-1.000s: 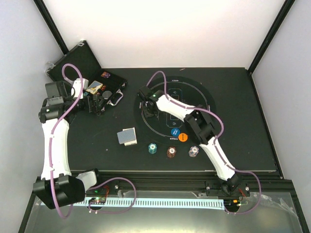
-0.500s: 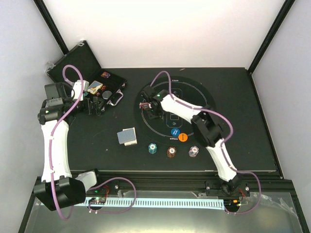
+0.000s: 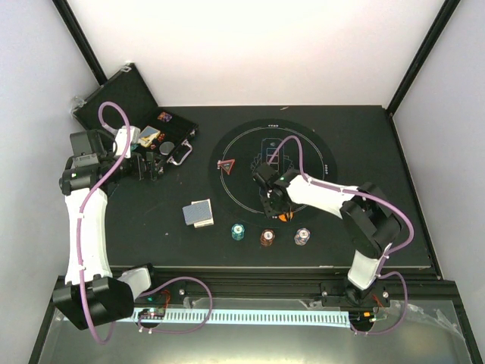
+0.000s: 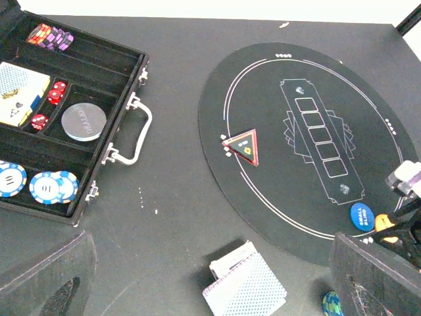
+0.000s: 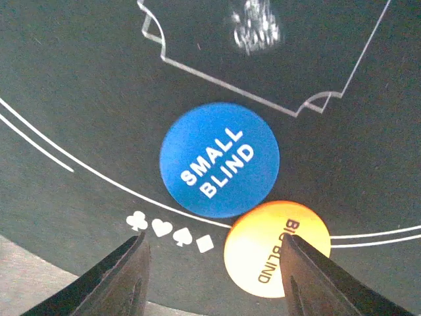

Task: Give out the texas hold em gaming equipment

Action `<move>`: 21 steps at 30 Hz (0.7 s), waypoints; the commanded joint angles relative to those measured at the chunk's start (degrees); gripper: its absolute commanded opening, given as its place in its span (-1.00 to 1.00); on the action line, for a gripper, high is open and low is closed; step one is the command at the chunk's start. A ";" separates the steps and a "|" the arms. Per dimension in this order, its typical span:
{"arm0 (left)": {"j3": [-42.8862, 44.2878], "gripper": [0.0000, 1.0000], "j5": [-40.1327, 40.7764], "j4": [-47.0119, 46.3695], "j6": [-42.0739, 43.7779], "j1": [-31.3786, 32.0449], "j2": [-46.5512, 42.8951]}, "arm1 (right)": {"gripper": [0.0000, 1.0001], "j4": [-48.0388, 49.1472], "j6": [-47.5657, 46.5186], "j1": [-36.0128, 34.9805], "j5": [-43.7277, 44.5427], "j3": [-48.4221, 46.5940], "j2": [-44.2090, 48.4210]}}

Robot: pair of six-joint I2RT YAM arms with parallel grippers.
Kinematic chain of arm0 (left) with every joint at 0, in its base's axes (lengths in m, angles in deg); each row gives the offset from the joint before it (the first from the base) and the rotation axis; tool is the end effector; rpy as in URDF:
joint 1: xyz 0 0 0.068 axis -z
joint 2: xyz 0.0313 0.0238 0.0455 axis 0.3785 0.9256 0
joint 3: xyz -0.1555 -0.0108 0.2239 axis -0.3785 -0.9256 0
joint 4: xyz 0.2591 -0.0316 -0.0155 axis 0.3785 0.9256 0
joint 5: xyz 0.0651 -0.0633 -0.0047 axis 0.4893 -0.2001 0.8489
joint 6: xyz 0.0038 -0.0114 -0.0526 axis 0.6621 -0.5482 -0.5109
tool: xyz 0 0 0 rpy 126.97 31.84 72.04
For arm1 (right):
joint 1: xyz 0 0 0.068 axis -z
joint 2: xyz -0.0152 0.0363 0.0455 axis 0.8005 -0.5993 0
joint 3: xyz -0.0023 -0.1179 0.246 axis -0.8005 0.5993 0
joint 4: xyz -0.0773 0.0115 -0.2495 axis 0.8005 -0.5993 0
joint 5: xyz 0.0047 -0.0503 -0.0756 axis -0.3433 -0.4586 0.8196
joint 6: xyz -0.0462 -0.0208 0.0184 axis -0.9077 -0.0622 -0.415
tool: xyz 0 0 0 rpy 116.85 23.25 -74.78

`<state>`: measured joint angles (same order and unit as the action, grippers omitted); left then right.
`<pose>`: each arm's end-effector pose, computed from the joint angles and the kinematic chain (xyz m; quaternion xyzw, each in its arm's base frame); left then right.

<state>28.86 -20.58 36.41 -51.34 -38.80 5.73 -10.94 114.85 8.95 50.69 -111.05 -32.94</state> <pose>0.2105 0.0409 0.3618 0.0646 0.8859 -0.1910 0.4178 0.2416 0.2290 0.1774 -0.1605 0.9795 0.0090 0.1218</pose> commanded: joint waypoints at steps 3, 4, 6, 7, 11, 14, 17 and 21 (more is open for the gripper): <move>2.00 0.97 -3.44 1.15 0.02 -0.67 -0.08 | 0.09 3.52 1.12 0.02 1.45 1.76 -0.32; 2.09 0.97 -3.55 1.25 -0.10 -0.67 0.04 | 0.08 3.47 0.88 0.02 1.97 1.60 -0.91; 2.26 0.98 -3.46 1.33 -0.18 -0.67 0.12 | 0.05 3.59 0.53 0.07 2.87 1.21 -2.13; 2.35 0.97 -3.35 1.35 -0.14 -0.67 0.14 | 0.03 3.45 0.39 0.05 3.43 1.03 -2.74; 2.70 0.97 -2.86 1.46 -0.05 -0.84 -0.18 | -0.01 2.95 -0.46 0.03 4.92 0.04 -5.43; 2.99 0.98 -2.85 1.80 -0.04 -1.25 -0.21 | -0.04 3.23 -0.95 0.03 5.68 -0.14 -6.73; 3.34 0.98 -3.17 2.09 -0.16 -1.50 0.03 | -0.08 3.25 -1.21 0.08 7.13 -0.72 -7.91; 3.71 0.98 -3.25 2.52 -0.44 -1.82 0.31 | -0.16 3.16 -1.71 1.36 8.43 -2.90 -9.03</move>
<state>29.69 -22.42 37.04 -51.38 -39.93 5.75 -8.92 113.94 8.91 55.20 -112.15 -39.17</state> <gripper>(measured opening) 0.988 0.435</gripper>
